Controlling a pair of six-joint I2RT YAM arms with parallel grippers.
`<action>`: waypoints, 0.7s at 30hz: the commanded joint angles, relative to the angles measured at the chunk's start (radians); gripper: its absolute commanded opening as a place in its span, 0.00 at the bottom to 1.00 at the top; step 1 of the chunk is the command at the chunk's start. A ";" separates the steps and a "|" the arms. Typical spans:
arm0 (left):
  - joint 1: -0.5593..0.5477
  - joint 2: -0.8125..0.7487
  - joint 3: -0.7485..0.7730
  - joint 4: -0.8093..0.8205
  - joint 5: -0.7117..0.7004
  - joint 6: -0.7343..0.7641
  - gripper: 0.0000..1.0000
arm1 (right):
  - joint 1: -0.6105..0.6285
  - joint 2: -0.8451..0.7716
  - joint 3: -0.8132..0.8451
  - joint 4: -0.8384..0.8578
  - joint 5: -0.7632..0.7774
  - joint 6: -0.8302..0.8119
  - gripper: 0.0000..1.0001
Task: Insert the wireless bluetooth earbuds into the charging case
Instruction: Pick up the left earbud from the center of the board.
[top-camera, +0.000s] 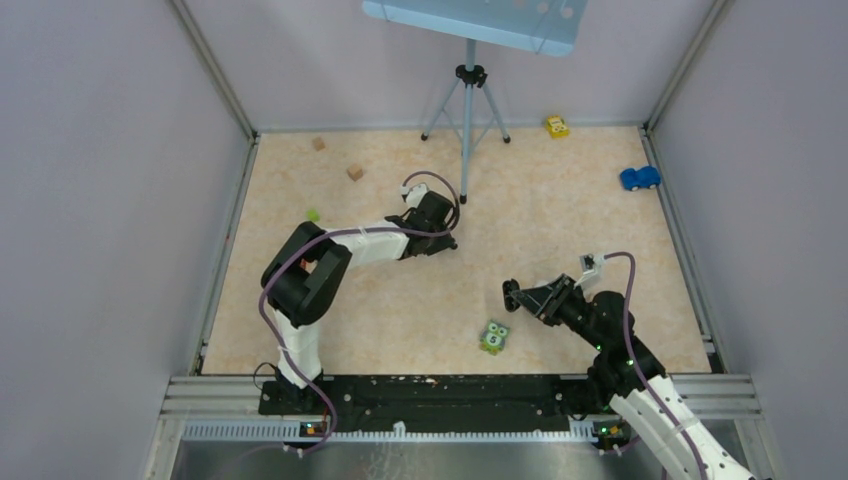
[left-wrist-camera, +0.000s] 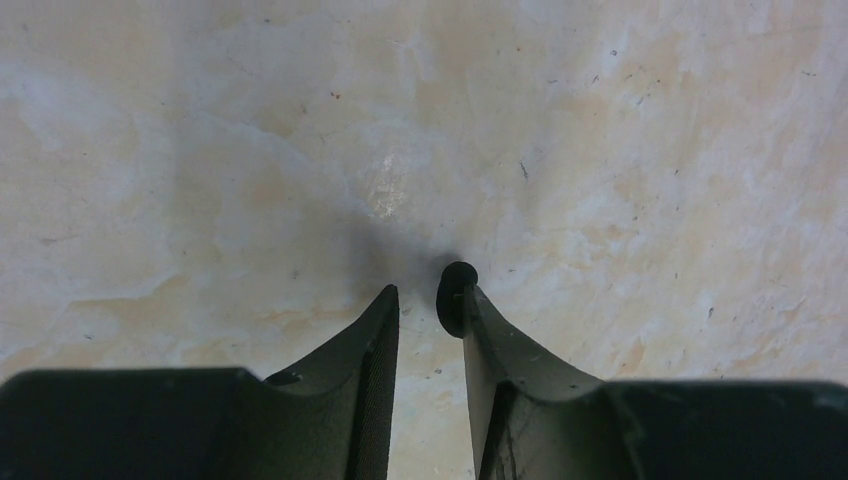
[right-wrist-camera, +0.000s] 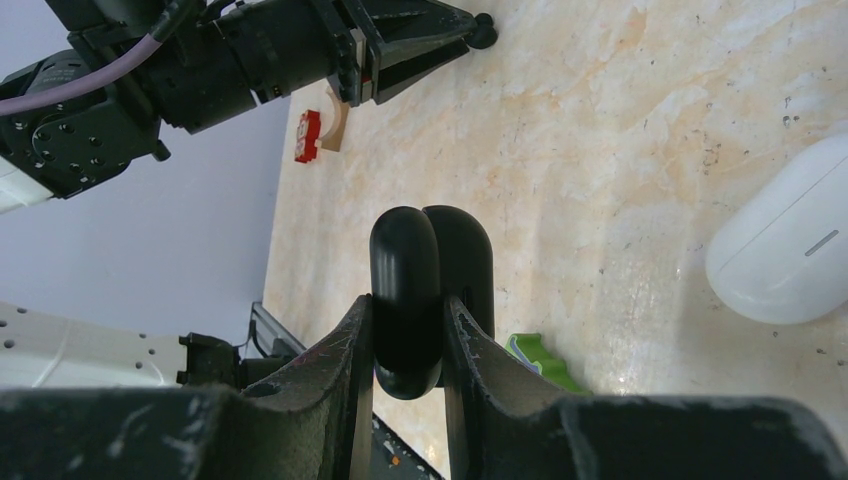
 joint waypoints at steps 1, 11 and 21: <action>-0.001 0.024 0.024 -0.004 0.017 0.015 0.35 | -0.005 -0.012 0.003 0.022 -0.004 0.004 0.09; -0.001 0.025 0.036 0.000 0.031 0.022 0.19 | -0.006 -0.010 0.002 0.022 -0.004 0.007 0.09; -0.002 -0.020 0.011 0.056 0.066 0.005 0.11 | -0.005 -0.009 0.008 0.018 -0.005 0.005 0.09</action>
